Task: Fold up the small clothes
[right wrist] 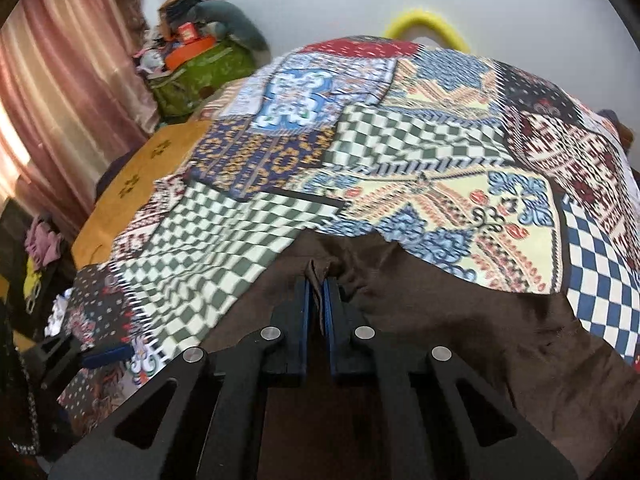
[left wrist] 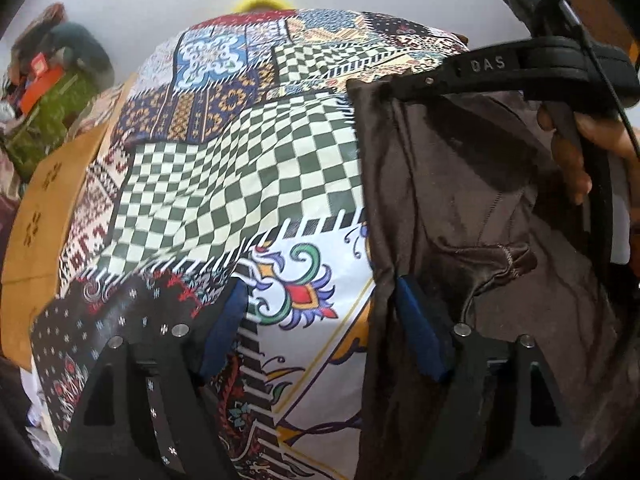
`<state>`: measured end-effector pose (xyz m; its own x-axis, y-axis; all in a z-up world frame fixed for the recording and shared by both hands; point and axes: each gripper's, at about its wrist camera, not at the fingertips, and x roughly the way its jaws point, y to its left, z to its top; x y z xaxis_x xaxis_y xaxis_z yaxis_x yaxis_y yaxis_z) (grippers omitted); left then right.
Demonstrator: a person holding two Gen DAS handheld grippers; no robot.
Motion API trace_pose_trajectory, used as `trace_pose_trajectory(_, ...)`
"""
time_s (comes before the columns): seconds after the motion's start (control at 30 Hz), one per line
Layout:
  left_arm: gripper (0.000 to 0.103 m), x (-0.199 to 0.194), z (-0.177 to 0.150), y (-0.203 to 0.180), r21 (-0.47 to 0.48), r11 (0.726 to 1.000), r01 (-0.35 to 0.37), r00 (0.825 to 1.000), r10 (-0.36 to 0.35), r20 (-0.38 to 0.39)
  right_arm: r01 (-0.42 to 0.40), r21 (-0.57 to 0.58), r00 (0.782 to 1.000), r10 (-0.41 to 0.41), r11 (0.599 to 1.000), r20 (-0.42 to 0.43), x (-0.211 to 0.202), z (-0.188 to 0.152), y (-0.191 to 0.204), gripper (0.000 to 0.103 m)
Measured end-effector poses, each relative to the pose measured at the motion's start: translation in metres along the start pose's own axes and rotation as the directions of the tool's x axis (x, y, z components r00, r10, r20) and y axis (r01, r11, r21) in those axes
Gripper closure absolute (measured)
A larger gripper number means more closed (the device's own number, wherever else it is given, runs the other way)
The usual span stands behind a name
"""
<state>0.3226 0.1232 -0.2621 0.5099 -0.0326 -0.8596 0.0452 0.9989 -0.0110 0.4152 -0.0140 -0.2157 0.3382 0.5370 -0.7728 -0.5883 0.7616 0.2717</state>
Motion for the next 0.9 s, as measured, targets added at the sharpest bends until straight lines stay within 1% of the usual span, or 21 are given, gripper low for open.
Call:
trace_pose_trajectory(0.13,0.024,-0.003,-0.005,0.003,-0.008,1.0,-0.027,1.0,0.027,-0.002,0.046,0.013,0.999,-0.047,0.999,0.026,-0.01,0.0,-0.001,0.097)
trace_pose_trajectory(0.2,0.024,-0.007,-0.007,0.004,-0.011,0.999,-0.045,0.999,0.045,-0.005,0.139,-0.019,0.989,-0.138,0.99,0.054,-0.019,0.001,0.001,0.095)
trace_pose_trajectory(0.23,0.024,-0.008,-0.007,0.004,-0.012,0.999,-0.051,0.999,0.051,-0.007,0.193,-0.032,0.979,-0.19,0.981,0.071,-0.026,0.001,0.002,0.094)
trace_pose_trajectory(0.27,0.025,-0.01,-0.008,0.005,-0.014,0.998,-0.061,0.998,0.06,-0.01,0.205,-0.033,0.976,-0.202,0.978,0.077,-0.032,0.002,0.001,0.093)
trace_pose_trajectory(0.33,0.025,-0.016,-0.008,0.005,-0.019,0.997,-0.078,0.997,0.078,-0.013,0.155,-0.006,0.986,-0.154,0.988,0.066,-0.045,0.002,-0.004,0.093)
trace_pose_trajectory(0.37,0.025,-0.02,-0.007,0.005,-0.024,0.996,-0.081,0.997,0.08,-0.008,0.127,0.009,0.99,-0.128,0.992,0.065,-0.051,0.0,-0.006,0.09)
trace_pose_trajectory(0.43,0.025,-0.03,-0.003,0.006,-0.043,0.996,-0.08,0.997,0.08,0.015,0.079,0.019,0.995,-0.08,0.997,0.067,-0.064,-0.009,-0.005,0.078)
trace_pose_trajectory(0.47,0.025,-0.035,-0.001,0.007,-0.055,0.996,-0.073,0.997,0.075,0.027,0.073,0.012,0.995,-0.074,0.997,0.066,-0.067,-0.014,-0.002,0.066)
trace_pose_trajectory(0.5,0.025,-0.038,0.002,0.006,-0.065,0.996,-0.067,0.997,0.069,0.035,0.075,0.0,0.995,-0.075,0.997,0.065,-0.069,-0.021,0.001,0.057)
trace_pose_trajectory(0.57,0.024,-0.043,0.008,0.005,-0.092,0.995,-0.042,0.998,0.046,0.049,0.092,-0.033,0.994,-0.09,0.995,0.057,-0.068,-0.035,0.008,0.055)
trace_pose_trajectory(0.63,0.021,-0.044,0.013,0.003,-0.124,0.992,-0.006,0.999,0.012,0.051,0.111,-0.068,0.994,-0.11,0.992,0.018,-0.06,-0.049,0.013,0.055)
trace_pose_trajectory(0.7,0.021,-0.039,0.015,-0.001,-0.134,0.991,0.005,0.999,0.0,0.037,0.126,-0.088,0.992,-0.128,0.988,-0.021,-0.053,-0.061,0.014,0.055)
trace_pose_trajectory(0.73,0.021,-0.038,0.014,-0.004,-0.129,0.992,-0.003,1.0,0.007,0.028,0.137,-0.095,0.99,-0.14,0.986,-0.03,-0.052,-0.067,0.014,0.055)
trace_pose_trajectory(0.77,0.021,-0.035,0.013,-0.007,-0.12,0.993,-0.013,1.0,0.016,0.019,0.146,-0.101,0.989,-0.149,0.984,-0.02,-0.055,-0.071,0.014,0.054)
trace_pose_trajectory(0.8,0.021,-0.033,0.011,-0.009,-0.107,0.994,-0.027,1.0,0.028,0.008,0.153,-0.102,0.988,-0.155,0.983,-0.008,-0.06,-0.075,0.014,0.05)
trace_pose_trajectory(0.9,0.021,-0.028,0.003,-0.014,-0.061,0.994,-0.088,0.996,0.086,-0.029,0.153,-0.084,0.988,-0.154,0.985,-0.013,-0.073,-0.084,0.009,0.05)
